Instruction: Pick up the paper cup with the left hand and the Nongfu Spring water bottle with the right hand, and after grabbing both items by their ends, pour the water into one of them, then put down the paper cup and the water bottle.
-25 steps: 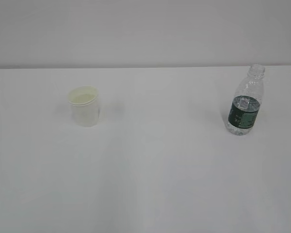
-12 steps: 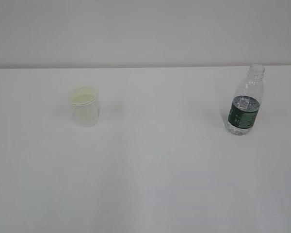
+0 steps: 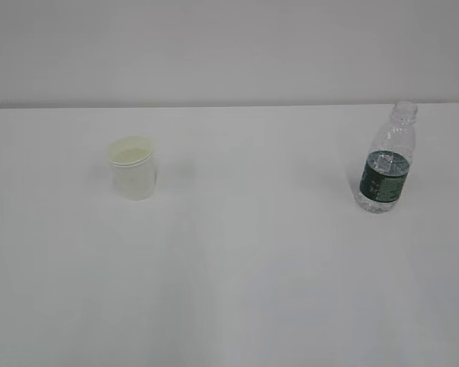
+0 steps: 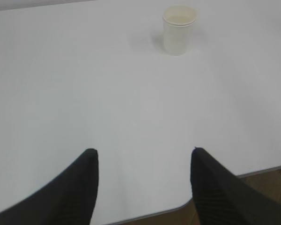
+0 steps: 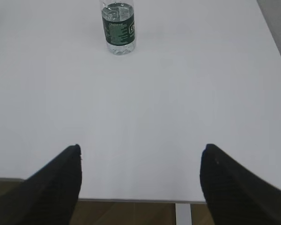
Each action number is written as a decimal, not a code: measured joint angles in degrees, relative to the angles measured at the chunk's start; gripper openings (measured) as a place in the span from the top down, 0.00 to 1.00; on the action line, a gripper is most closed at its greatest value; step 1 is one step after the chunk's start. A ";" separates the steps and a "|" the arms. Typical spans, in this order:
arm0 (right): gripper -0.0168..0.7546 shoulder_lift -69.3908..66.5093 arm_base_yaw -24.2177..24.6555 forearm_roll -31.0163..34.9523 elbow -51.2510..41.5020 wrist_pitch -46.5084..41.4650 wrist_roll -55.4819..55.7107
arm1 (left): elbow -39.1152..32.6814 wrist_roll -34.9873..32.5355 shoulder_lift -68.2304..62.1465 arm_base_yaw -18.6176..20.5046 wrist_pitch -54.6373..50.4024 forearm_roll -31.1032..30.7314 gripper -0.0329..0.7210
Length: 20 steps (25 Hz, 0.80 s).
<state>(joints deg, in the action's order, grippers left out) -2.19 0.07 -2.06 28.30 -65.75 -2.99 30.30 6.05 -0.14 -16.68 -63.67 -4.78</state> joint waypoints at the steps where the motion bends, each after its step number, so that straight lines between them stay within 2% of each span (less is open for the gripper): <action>1: 0.22 0.00 0.60 0.00 0.00 0.04 0.00 | 0.00 0.00 0.00 0.00 0.00 0.00 0.37; 4: 0.22 0.00 3.72 0.00 0.00 0.04 0.00 | 0.00 0.00 0.00 1.28 0.00 0.00 0.37; 7: 0.22 0.00 6.07 0.00 0.00 0.13 0.00 | 0.00 0.00 0.00 4.49 0.00 0.00 0.37; 14: 0.22 0.00 6.20 0.00 0.00 0.13 0.00 | 0.00 0.00 0.00 13.25 0.00 0.00 0.37; 17: 0.22 0.00 6.20 0.00 0.00 0.13 0.00 | 0.00 0.00 0.00 15.28 0.00 0.00 0.37; 20: 0.22 0.00 6.20 0.00 0.00 0.13 0.00 | 0.00 0.00 0.00 15.55 0.07 0.00 0.37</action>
<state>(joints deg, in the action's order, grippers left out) -2.19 6.27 -2.06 28.30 -65.62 -2.99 30.30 6.05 -0.14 -1.12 -63.59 -4.78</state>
